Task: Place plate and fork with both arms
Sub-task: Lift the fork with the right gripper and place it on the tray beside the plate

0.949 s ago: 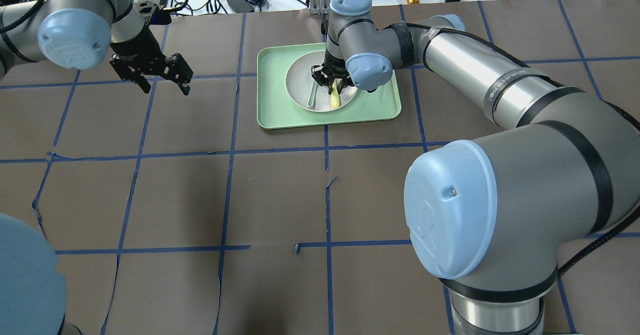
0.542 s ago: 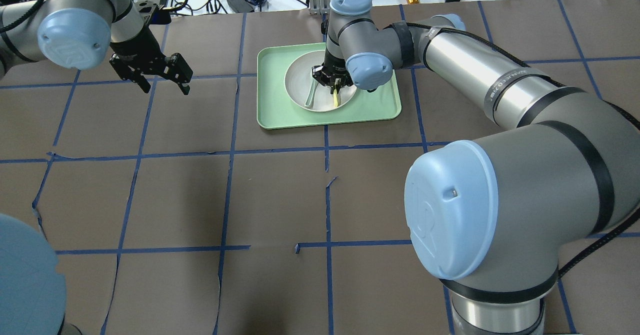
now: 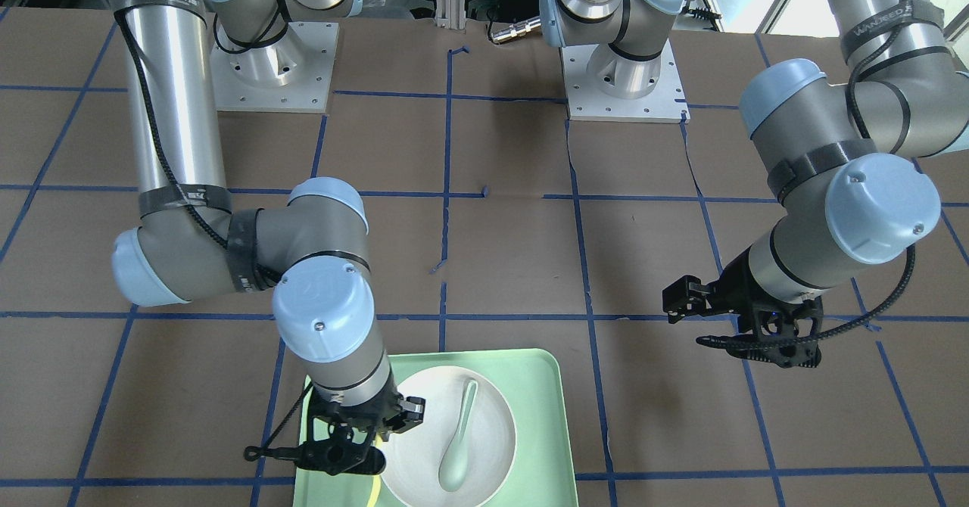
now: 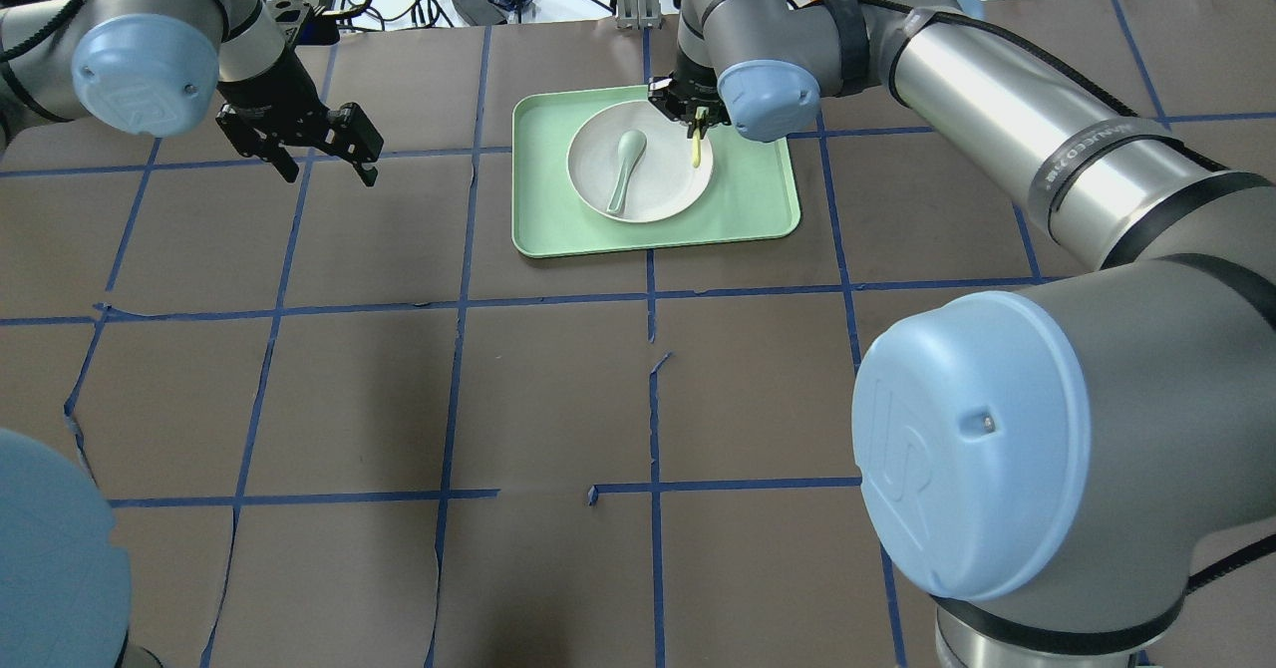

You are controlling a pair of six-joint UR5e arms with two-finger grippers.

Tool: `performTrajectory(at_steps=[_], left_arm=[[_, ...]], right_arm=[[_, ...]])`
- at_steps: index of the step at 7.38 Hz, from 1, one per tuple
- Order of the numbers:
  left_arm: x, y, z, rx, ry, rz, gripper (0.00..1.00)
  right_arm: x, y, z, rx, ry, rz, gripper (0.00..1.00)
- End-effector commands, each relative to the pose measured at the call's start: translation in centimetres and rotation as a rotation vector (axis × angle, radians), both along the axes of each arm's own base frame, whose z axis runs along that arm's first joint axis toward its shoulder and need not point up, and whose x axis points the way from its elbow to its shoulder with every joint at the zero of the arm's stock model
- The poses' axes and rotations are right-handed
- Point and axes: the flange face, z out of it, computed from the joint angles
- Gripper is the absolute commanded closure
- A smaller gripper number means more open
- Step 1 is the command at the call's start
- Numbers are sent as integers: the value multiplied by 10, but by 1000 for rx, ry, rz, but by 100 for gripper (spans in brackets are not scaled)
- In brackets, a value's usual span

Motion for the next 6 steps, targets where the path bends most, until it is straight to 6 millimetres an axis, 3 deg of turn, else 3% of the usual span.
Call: performTrajectory(at_steps=[1,2,3,4,5,6], left_arm=[[-1,2,0,1,2,0,0],[-2,2,0,1,2,-1,0],[-2,2,0,2,2,0,0],[-3,3,-1,4,3,0,0],[-3,3,-1,4,3,2,0],[-3,2,0,2,3,3,0]], right_arm=[[-41,-2,-27,57,58,15,100],[-43,6,-39,82,68,10,100],[-46,6,-42,83,98,-11,94],[-46,6,-43,83,99,-8,64],[-47,8,-40,83,98,0,1],[-46,9,-37,81,92,0,0]])
